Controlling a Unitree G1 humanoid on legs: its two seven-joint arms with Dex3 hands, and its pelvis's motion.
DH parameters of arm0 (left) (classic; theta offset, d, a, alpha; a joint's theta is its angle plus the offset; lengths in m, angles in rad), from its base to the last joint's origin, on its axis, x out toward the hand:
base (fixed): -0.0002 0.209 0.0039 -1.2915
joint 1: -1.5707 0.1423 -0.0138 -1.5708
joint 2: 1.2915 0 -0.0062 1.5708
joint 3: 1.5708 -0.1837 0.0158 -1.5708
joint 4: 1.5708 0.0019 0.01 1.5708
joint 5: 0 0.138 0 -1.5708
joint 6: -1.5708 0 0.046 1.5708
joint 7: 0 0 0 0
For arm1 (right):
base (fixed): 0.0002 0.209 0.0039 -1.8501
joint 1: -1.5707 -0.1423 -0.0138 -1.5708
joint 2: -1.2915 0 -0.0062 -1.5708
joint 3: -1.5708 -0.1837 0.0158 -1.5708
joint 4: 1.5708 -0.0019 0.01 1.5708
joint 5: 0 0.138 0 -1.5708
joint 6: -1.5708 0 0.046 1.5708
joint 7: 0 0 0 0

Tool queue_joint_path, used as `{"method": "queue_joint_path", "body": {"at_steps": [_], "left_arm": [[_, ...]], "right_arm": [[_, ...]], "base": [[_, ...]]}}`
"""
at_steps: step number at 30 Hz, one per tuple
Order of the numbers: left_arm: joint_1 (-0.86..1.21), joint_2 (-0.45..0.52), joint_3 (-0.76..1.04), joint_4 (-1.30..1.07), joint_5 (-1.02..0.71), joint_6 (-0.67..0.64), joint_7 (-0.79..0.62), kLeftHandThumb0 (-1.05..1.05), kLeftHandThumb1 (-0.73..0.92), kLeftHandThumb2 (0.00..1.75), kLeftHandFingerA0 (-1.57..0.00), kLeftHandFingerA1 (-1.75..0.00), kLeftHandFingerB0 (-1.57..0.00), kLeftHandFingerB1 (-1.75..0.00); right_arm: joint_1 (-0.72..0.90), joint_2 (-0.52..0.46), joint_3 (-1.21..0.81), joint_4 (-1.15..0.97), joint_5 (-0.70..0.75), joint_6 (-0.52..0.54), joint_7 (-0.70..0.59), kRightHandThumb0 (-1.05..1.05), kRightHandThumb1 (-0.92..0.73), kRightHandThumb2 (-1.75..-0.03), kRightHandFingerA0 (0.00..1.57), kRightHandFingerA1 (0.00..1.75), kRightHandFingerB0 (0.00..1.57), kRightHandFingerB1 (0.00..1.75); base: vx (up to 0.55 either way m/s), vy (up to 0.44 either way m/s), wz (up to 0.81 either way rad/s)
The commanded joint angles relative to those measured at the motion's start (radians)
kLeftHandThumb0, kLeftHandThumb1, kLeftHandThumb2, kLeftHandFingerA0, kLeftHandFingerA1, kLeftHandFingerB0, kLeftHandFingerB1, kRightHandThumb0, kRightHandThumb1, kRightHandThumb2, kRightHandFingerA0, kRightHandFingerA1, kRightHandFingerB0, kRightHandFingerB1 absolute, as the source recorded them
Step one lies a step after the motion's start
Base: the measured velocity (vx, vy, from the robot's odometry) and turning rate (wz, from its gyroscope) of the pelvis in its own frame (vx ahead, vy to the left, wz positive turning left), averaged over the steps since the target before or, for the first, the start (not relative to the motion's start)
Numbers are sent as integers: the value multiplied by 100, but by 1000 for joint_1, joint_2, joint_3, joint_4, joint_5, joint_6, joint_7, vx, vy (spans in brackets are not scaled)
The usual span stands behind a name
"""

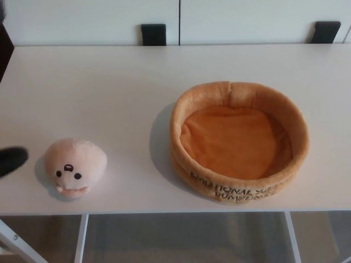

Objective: The robot walks towards a table in front, picks a dumpling toy with left hand and puts it in an orange round plate

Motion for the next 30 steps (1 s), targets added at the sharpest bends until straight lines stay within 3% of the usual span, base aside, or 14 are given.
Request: {"method": "queue_joint_path", "body": {"at_steps": [1, 4, 5, 9, 10, 12, 18, 21, 22, 23, 26, 27, 28, 30], "left_arm": [[-250, 127, -175, 158, 93, 231, -164, -60, 33, 59, 0, -13, 0, -7], [-252, 144, -184, 183, 114, 208, -183, -61, 34, 60, 0, -16, 0, -10], [-249, 158, -190, 190, 121, 215, -198, -58, 36, 78, 0, -26, 0, -10], [-259, 205, -236, 227, 153, 240, -256, -45, 30, 74, 0, -30, 0, -21], [-259, 218, -246, 231, 168, 245, -269, -47, 32, 51, 0, -26, 0, -22], [-255, 248, -264, 236, 196, 255, -303, -36, 31, 67, 0, -23, 0, -16], [-228, 322, -277, 261, 220, 235, -402, -20, 36, 53, 0, -16, 0, -17], [-222, 354, -286, 263, 225, 249, -450, -27, 25, 61, 0, -18, 0, -19], [-225, 362, -293, 266, 229, 251, -465, -29, 25, 61, 0, -16, 0, -18], [-229, 366, -301, 270, 232, 253, -474, -33, 29, 62, 0, -11, 0, -15], [-247, 366, -333, 259, 254, 288, -495, -44, 32, 69, 0, -13, 0, -20], [-263, 360, -352, 248, 271, 315, -500, -54, 35, 53, 0, -11, 0, -23], [-279, 349, -369, 250, 286, 319, -495, -59, 34, 78, 0, -14, 0, -18], [-309, 328, -397, 254, 310, 329, -491, -61, 34, 79, 0, -14, 0, -17]], "right_arm": [[-7, -28, -16, 4, 21, 33, -2, -30, -66, -61, 93, 73, 48, 35], [-10, -29, -15, 6, 17, 31, -6, -30, -65, -60, 94, 73, 48, 36], [-9, -29, -16, 7, 17, 28, -5, -30, -65, -60, 94, 71, 48, 36], [-4, -32, -17, 8, 14, 17, -5, -31, -64, -59, 99, 77, 48, 36], [-5, -32, -18, 9, 15, 20, -3, -31, -65, -60, 94, 74, 48, 35], [-10, -33, -20, 13, 16, 31, 1, -32, -66, -60, 92, 70, 47, 35], [-7, -41, -19, 14, 12, 30, 4, -31, -65, -60, 84, 52, 47, 35], [-7, -42, -12, 9, 5, 35, -4, -41, -55, -77, 75, 60, 41, 45], [-7, -42, -11, 9, 5, 37, -2, -30, -66, -60, 82, 50, 46, 35], [-8, -42, -11, 9, 6, 40, 0, -39, -55, -76, 75, 60, 40, 44], [-6, -47, -10, 10, 5, 39, 3, -40, -55, -76, 73, 59, 41, 45], [-6, -48, -11, 12, 6, 39, 5, -30, -65, -59, 76, 47, 46, 35], [-6, -48, -10, 11, 5, 39, 4, -31, -66, -59, 75, 46, 46, 34], [-6, -49, -8, 8, 4, 39, 4, -30, -66, -59, 73, 45, 45, 34]], "base": [[0, 0, 0], [0, 0, 0], [0, 0, 0], [0, 0, 0], [0, 0, 0], [0, 0, 0], [0, 0, 0], [0, 0, 0], [0, 0, 0], [0, 0, 0], [0, 0, 0], [0, 0, 0], [0, 0, 0], [0, 0, 0]]}}
